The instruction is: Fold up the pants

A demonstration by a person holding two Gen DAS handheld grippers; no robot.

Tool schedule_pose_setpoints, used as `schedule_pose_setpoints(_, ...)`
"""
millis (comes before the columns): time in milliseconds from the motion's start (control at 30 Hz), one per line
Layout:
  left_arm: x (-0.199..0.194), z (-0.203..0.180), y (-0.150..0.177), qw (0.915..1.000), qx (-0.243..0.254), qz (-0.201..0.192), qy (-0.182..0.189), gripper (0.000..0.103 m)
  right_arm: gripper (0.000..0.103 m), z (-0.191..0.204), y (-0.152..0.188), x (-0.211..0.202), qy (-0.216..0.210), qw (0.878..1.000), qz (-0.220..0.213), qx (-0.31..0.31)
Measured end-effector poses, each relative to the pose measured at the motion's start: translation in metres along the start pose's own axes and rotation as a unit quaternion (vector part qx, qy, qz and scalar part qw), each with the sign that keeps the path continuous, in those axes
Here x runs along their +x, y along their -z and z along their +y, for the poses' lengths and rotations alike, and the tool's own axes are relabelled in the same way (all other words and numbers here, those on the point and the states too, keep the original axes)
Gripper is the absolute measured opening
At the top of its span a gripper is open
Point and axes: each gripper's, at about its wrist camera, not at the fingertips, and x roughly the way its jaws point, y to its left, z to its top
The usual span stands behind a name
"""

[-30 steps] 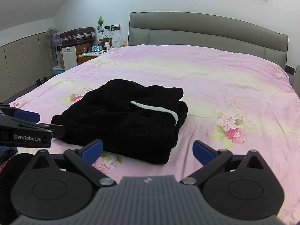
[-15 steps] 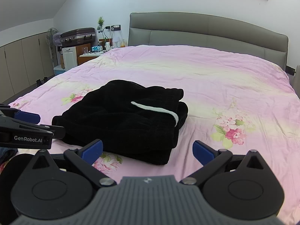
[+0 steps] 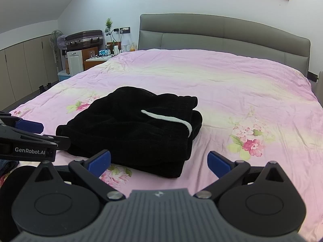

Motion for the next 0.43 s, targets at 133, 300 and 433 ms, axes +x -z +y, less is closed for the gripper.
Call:
schedule_pose_setpoints(133,0.0000,0.0002,-0.0010,1.0000,-0.003,0.002,0.002,0.082,0.098,0.0003,-0.0012,-0.0013,0.000,1.000,-0.002,-0.001)
schedule_pose_setpoints(300,-0.0003,0.0010,-0.0014,1.0000,-0.003,0.003,0.002,0.082,0.098,0.0002,-0.0018,-0.0021,0.000,1.000,-0.003,-0.001)
schedule_pose_setpoints(433,-0.0011,0.0004,-0.0019,1.0000,-0.002,0.004,0.002,0.082,0.098,-0.0005,-0.0025,-0.0023,0.001,1.000,-0.004,-0.001)
